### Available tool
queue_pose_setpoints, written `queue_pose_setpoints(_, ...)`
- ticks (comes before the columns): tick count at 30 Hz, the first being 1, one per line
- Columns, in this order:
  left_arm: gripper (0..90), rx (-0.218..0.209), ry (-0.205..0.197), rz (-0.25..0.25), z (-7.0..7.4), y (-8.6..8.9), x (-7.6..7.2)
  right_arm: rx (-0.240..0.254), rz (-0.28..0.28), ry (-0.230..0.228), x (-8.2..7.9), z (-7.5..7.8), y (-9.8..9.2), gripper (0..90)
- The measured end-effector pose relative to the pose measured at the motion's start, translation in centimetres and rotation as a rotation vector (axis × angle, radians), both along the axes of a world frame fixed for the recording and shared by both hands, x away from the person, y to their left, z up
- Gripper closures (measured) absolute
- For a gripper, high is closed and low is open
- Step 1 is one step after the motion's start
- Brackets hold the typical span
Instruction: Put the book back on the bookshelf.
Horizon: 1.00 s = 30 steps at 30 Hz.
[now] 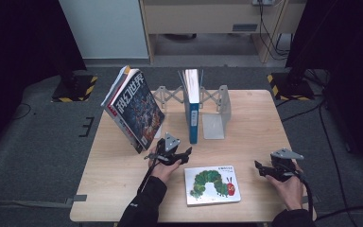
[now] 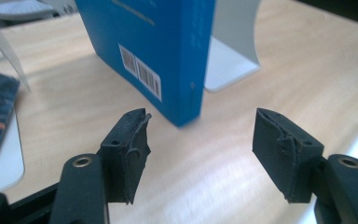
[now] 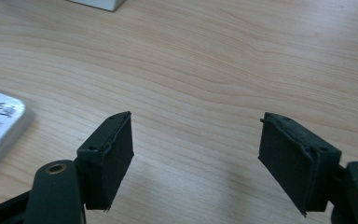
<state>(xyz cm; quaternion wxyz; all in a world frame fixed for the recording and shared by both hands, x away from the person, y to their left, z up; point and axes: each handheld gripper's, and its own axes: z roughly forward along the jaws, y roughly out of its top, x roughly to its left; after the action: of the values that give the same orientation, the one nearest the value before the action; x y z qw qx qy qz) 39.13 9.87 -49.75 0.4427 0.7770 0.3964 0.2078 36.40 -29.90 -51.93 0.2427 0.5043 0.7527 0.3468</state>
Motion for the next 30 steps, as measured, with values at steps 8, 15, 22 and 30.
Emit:
queue_pose_setpoints(8,29.4,0.029,0.048,-0.056,-0.1,1.7,-2.6,0.036,0.062,0.009,-0.7,0.5,1.6,27.6)
queue_pose_setpoints(15,26.1,0.051,0.102,-0.083,-1.9,2.8,-4.7,0.072,0.105,0.018,-1.4,0.7,3.2,27.5)
queue_pose_setpoints(22,24.6,0.053,0.135,-0.115,-2.9,2.8,-5.4,0.109,0.170,0.037,-2.3,0.5,5.1,28.6)
queue_pose_setpoints(30,23.4,0.058,0.128,-0.160,-2.9,1.8,-6.0,0.152,0.233,0.072,-3.3,0.0,7.0,31.5)
